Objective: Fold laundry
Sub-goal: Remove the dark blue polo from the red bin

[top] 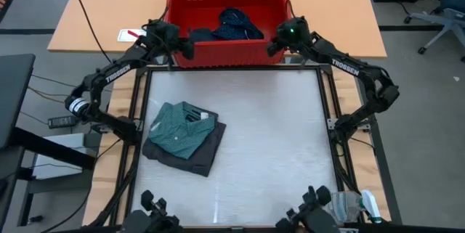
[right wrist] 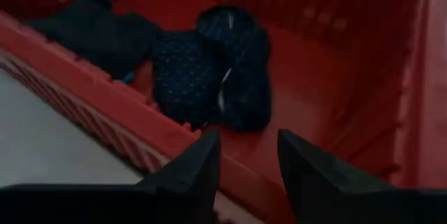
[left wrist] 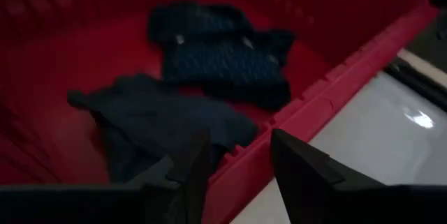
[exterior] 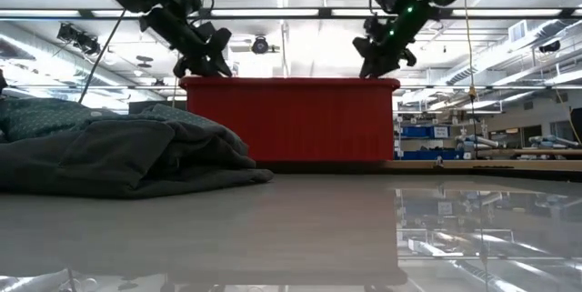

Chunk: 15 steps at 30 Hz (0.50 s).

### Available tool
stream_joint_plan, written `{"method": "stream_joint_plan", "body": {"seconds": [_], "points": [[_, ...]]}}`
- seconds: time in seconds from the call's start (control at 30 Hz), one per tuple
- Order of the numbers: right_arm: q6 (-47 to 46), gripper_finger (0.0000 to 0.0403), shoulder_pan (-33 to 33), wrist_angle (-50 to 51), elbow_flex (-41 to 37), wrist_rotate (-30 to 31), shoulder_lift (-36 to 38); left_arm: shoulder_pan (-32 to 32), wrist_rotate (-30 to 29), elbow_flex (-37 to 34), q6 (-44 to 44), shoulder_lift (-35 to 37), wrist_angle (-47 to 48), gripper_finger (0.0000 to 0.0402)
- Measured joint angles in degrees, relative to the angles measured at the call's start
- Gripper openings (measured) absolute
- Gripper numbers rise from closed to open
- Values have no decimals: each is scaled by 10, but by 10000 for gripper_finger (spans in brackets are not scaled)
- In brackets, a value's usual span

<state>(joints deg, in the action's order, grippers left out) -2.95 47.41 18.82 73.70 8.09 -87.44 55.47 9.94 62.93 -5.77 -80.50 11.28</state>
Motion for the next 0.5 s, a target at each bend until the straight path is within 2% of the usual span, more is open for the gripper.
{"method": "stream_joint_plan", "body": {"seconds": [0.3,0.4,0.5], "points": [[-134,154,-61,254,-2,-160,44,-13,58,-2,15,46,178,155],[-146,154,-75,252,-4,-190,71,-25,63,1,27,47,218,155],[-126,154,-74,178,-4,-168,86,-41,65,-1,25,49,236,155]]}}
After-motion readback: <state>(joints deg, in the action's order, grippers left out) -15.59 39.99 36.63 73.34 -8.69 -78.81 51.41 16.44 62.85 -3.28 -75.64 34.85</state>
